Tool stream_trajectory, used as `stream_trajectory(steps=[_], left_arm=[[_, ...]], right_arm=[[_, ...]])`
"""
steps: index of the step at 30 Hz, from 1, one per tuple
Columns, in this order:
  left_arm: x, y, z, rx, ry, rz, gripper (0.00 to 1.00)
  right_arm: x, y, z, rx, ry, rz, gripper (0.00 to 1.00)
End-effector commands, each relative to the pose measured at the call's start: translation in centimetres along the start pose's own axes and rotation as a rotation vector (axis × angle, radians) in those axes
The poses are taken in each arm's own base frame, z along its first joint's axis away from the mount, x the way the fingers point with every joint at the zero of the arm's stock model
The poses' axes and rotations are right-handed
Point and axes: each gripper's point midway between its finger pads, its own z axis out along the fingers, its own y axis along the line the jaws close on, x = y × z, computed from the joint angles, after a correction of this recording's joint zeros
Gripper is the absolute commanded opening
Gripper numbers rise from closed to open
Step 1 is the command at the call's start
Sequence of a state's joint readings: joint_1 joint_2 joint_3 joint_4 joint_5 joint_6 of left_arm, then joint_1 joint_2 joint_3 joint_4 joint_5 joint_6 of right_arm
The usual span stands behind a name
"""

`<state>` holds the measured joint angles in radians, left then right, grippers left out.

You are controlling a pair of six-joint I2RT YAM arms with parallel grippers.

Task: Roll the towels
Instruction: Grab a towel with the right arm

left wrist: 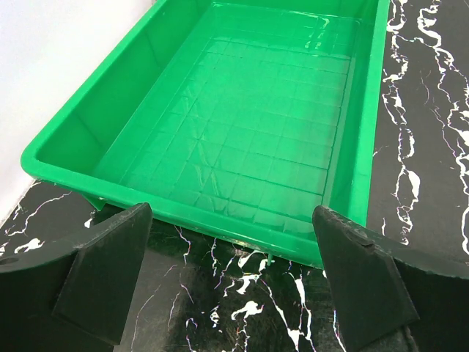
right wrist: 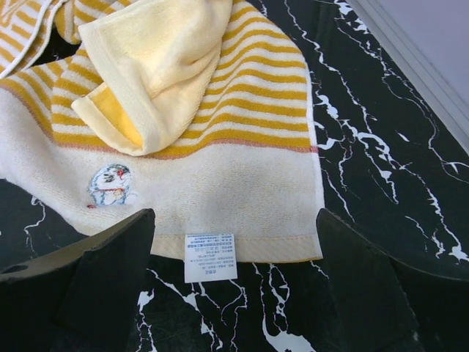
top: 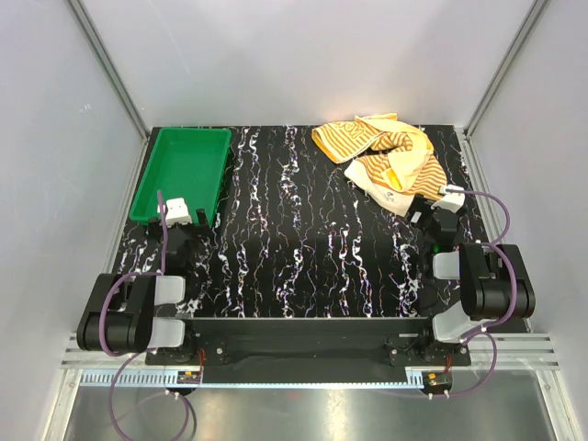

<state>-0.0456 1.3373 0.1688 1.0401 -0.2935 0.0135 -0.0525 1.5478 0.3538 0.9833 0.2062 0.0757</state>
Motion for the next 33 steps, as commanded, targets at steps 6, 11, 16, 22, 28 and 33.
stream_trajectory(steps=[6, 11, 16, 22, 28, 33], left_arm=[[-2.9, -0.3, 0.7, 0.011, -0.092, -0.039, 0.99], [-2.9, -0.3, 0.7, 0.011, -0.092, -0.039, 0.99], [-2.8, -0.3, 0.7, 0.011, -0.091, -0.039, 0.99], [-2.9, -0.3, 0.7, 0.01, -0.092, -0.04, 0.99], [-2.9, -0.3, 0.7, 0.011, -0.092, -0.039, 0.99], [-2.8, -0.3, 0.7, 0.01, -0.089, -0.039, 0.99]], right_arm=[[-2.4, 1.0, 0.6, -0.046, -0.075, 0.006, 1.0], [-2.7, 0.8, 0.6, -0.032, -0.084, 0.009, 1.0], [-9.1, 2.2, -2.2, -0.06, -0.08, 0.058, 1.0], [-15.3, 9.9, -10.8, -0.286, 0.046, 0.063, 1.0], [-14.0, 12.9, -15.0, -0.378, 0.254, 0.345, 1.0], [-11.0, 12.1, -13.4, -0.256, 0.438, 0.232, 1.0]])
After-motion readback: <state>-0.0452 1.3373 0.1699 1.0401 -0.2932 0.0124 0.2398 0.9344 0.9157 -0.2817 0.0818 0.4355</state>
